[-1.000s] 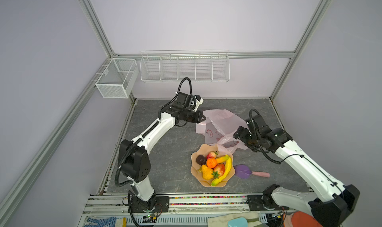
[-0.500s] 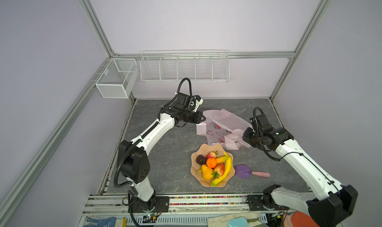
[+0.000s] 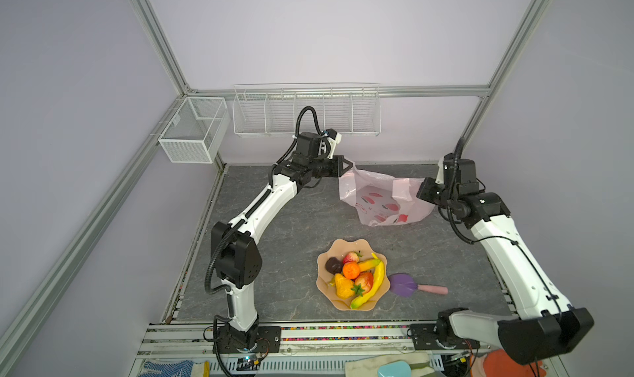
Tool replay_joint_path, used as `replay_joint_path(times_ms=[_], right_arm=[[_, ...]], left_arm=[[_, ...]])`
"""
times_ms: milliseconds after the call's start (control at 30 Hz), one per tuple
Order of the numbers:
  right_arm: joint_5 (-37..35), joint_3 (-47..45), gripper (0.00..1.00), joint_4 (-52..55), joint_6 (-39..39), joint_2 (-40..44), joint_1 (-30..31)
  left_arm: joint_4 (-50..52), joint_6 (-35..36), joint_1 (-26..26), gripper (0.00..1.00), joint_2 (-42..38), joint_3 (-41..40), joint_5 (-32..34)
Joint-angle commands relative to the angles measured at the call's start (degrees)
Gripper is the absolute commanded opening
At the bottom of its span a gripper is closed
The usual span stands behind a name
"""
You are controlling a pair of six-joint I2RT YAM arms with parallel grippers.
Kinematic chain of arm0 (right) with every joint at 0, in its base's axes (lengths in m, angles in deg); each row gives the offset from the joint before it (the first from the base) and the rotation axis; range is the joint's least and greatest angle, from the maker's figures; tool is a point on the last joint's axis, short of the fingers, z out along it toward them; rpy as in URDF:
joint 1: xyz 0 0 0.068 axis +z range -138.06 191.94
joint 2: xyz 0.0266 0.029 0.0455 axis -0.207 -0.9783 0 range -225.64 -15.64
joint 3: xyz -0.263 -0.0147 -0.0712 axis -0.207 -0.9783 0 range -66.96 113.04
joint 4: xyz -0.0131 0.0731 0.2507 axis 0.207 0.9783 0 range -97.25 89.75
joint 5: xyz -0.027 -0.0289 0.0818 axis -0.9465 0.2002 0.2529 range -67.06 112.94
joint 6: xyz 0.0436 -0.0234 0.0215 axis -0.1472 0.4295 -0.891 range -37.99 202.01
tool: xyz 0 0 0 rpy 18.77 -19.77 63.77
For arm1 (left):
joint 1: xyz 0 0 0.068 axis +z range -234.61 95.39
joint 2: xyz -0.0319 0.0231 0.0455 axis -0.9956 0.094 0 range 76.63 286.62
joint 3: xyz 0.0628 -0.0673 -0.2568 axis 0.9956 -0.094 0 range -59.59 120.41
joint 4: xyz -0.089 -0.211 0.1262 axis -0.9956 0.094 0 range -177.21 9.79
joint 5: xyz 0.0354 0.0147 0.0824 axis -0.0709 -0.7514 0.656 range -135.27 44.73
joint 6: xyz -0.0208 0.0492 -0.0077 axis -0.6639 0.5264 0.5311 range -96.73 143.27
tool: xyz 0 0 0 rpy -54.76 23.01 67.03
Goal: Place the fruits into the plastic bag
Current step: Open the plastic bag at the top-right of the table.
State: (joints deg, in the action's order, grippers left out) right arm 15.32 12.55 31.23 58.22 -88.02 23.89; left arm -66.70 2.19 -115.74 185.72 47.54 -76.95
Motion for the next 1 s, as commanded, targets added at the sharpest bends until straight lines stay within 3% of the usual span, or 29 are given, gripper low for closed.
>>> replay_joint_path(times_ms=[0, 200, 633, 700, 867, 967], right_arm=[[0.23, -0.42, 0.06, -4.37, 13.39, 2.06, -1.62], [5.21, -12.65, 0.06, -10.02, 19.38, 7.33, -2.97], [7.60, -26.40, 0.08, -6.78, 14.41, 9.87, -3.42], [7.57, -27.44, 0.17, -5.93, 14.23, 11.25, -3.42], [4.41, -26.00, 0.69, -0.80, 11.51, 13.62, -3.42], [5.27, -23.10, 0.81, 0.95, 10.91, 15.31, -3.42]], left_arm=[[-6.69, -2.78, 0.10, 0.00, 0.85, 1.25, -1.47], [-11.15, -3.51, 0.11, 0.00, 0.25, -6.40, -0.49], [-11.53, -1.01, -0.64, 0.00, -1.45, -19.57, 3.51], [-11.96, -0.91, -0.85, 0.00, -1.70, -20.98, 3.69], [-12.17, -0.03, -2.13, 0.00, -2.22, -22.43, 3.07], [-13.04, -0.76, -2.42, 0.00, -2.64, -23.47, 2.64]])
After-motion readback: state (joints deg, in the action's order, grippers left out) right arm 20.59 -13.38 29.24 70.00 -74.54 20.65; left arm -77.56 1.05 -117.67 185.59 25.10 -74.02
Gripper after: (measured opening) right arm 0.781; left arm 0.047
